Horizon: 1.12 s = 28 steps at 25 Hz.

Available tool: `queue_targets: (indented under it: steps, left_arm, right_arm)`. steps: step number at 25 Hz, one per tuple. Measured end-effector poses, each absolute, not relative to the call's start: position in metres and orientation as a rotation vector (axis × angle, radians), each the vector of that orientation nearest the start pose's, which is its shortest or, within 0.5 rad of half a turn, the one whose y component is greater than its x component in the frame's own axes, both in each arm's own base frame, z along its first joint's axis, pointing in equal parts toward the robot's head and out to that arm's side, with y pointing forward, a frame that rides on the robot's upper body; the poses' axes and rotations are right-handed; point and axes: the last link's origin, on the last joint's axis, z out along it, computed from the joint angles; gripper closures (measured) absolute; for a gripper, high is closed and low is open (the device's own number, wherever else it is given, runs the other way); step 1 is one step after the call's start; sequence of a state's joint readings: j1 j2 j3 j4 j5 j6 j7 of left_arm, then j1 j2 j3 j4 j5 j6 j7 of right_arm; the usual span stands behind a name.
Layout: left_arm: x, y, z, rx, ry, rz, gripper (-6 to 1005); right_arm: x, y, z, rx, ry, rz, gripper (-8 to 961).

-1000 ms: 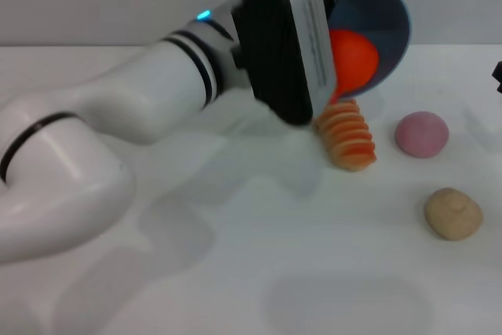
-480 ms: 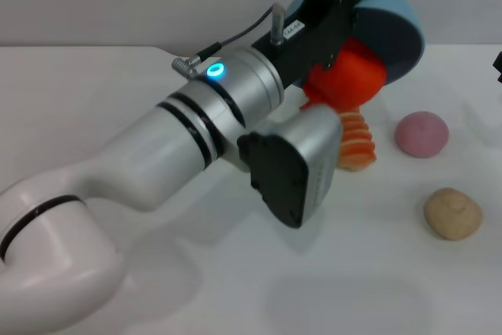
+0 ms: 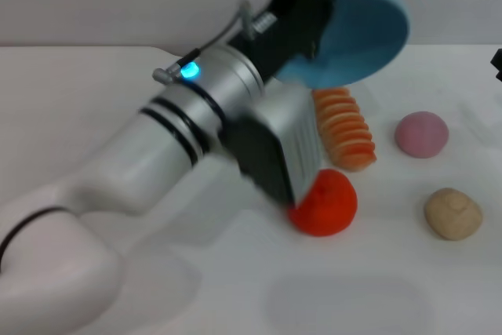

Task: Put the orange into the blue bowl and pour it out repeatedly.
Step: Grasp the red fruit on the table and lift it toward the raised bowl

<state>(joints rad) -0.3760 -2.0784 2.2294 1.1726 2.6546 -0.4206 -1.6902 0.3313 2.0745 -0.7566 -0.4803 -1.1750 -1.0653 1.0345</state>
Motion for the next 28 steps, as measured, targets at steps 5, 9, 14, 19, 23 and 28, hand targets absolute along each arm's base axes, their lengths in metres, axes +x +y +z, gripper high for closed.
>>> queue_targets:
  steps: [5,9,14,19,23,28]
  left_arm:
    - [-0.094,0.374,-0.060,-1.849,0.411,-0.260,1000]
    - [-0.110,0.405,-0.049,-1.988,0.018,-0.344,1001]
    - [-0.148,0.443,-0.043,-2.139,-0.444,-0.412,1001]
    - [-0.161,0.455,-0.047,-2.204,-0.646,-0.403,1001]
    - [-0.159,0.454,-0.051,-2.217,-0.726,-0.418,1001]
    - [-0.159,0.455,-0.053,-2.218,-0.762,-0.403,1000]
  right_arm:
    - [0.344,0.338,0.052,-1.875,0.869,0.808,196]
    - [0.336,0.339,0.056,-1.986,0.920,0.738,197]
    - [0.311,0.341,0.057,-2.224,0.996,0.577,199]
    - [0.280,0.350,0.055,-2.399,1.054,0.431,198]
    - [0.259,0.356,0.043,-2.505,1.117,0.307,199]
    - [0.245,0.363,0.013,-2.603,1.163,0.050,199]
